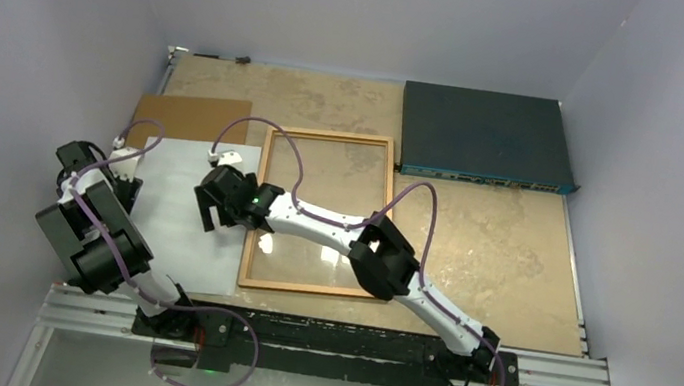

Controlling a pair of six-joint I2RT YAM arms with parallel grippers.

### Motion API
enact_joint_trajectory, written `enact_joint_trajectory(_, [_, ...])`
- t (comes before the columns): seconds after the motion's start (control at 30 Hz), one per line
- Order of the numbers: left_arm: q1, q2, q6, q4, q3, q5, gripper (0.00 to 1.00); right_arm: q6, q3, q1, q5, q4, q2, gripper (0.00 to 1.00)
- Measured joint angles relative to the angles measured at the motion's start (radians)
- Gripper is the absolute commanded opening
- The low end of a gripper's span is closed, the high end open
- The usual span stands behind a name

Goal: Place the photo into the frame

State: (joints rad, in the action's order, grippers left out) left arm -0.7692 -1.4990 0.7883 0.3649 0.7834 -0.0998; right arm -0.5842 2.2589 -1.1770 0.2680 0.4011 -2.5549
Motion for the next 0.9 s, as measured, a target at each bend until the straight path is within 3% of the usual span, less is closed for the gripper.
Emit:
enact_joint_trajectory(0.33, [-0.024,-0.087,0.006,0.135,0.115,-0.066,0.61,-0.022,-0.072,0.000,-0.031,-0.047,0.037,0.94])
enact_joint_trajectory(0.47, [-0.050,-0.078,0.039,0.262,0.124,-0.126,0.61,-0.031,-0.102,0.000,-0.047,-0.063,0.053,0.94])
enact_joint_trajectory(0.73, [-0.197,0.021,0.122,0.456,0.105,-0.146,0.64,-0.048,-0.134,0.002,-0.078,-0.082,0.071,0.92])
enact_joint_trajectory(0.9, [-0.279,-0.053,0.154,0.468,0.109,-0.162,0.80,-0.053,-0.146,0.003,-0.081,-0.095,0.075,0.91])
